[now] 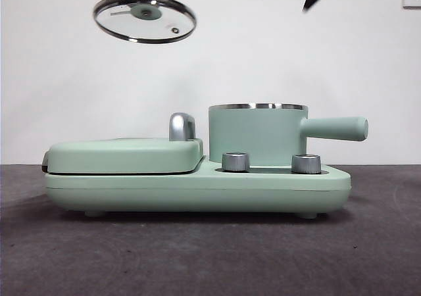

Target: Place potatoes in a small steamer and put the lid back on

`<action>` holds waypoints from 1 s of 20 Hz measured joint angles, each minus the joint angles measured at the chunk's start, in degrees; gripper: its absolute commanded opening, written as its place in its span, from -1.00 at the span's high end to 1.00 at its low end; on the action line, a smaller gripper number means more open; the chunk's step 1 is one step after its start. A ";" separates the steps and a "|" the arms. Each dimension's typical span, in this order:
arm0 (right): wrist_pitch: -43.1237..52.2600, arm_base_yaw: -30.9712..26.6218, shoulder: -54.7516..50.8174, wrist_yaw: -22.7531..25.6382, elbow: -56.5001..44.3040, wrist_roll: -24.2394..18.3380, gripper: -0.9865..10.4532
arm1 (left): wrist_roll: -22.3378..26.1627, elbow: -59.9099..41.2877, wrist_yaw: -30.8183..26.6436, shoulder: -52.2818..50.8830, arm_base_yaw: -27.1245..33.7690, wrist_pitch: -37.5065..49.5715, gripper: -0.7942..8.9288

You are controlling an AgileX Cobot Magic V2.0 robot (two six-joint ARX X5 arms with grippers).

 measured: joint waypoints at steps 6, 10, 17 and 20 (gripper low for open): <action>0.00 3.37 -14.08 1.53 -6.23 -1.20 0.08 | -0.02 0.00 0.00 2.32 -4.92 1.66 0.82; 0.00 5.75 -24.00 4.17 -16.09 -1.38 0.08 | -0.02 0.00 0.00 5.05 -7.34 3.34 0.82; 7.89 7.61 -50.97 4.68 -45.00 -0.04 0.08 | -0.02 0.00 0.00 12.00 -11.56 8.46 0.82; 11.45 7.63 -63.23 4.94 -57.11 0.44 0.08 | 0.00 0.00 0.00 13.29 -13.33 12.68 0.82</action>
